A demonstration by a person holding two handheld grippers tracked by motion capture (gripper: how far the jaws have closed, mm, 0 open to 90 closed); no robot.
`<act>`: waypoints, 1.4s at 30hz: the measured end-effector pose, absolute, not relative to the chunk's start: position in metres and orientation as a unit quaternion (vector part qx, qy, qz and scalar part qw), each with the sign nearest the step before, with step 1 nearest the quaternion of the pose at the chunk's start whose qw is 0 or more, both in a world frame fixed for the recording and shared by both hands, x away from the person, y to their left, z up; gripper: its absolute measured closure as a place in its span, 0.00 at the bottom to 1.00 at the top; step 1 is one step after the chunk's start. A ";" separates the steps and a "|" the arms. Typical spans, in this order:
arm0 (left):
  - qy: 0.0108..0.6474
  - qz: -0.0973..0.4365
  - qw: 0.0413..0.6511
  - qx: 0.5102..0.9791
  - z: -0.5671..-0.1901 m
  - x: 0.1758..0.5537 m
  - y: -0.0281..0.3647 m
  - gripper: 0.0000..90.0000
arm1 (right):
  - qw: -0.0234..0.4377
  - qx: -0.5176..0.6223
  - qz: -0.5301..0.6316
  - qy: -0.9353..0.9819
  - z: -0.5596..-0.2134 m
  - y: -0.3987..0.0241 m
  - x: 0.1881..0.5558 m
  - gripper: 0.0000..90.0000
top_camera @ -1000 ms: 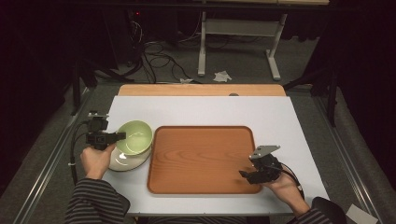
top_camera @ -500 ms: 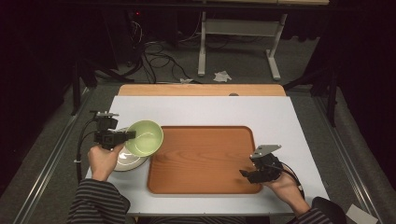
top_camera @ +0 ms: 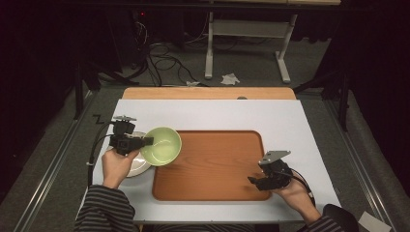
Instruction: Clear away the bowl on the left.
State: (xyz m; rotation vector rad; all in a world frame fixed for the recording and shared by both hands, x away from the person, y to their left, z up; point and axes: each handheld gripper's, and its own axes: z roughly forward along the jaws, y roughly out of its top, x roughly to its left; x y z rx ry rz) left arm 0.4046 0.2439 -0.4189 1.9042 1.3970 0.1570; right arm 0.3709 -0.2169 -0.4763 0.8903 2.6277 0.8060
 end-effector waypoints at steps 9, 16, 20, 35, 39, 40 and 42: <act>0.535 0.057 0.384 0.751 -0.416 0.406 0.229 0.93 | 0.125 0.307 0.276 0.902 -0.477 -0.216 0.371 0.39; 0.519 0.047 0.392 0.758 -0.412 0.407 0.218 0.93 | 0.125 0.307 0.276 0.902 -0.477 -0.217 0.372 0.39; 0.510 0.042 0.388 0.766 -0.412 0.408 0.209 0.93 | 0.126 0.308 0.276 0.902 -0.477 -0.217 0.372 0.39; 0.468 0.032 0.381 0.797 -0.407 0.410 0.174 0.93 | 0.126 0.310 0.278 0.901 -0.476 -0.218 0.372 0.39; 0.460 0.021 0.383 0.800 -0.408 0.413 0.166 0.93 | 0.127 0.310 0.278 0.901 -0.476 -0.218 0.371 0.39; 0.460 0.021 0.383 0.800 -0.408 0.413 0.166 0.93 | 0.127 0.310 0.278 0.901 -0.476 -0.218 0.371 0.39; 0.458 0.021 0.381 0.803 -0.408 0.413 0.162 0.93 | 0.129 0.310 0.278 0.900 -0.475 -0.219 0.371 0.39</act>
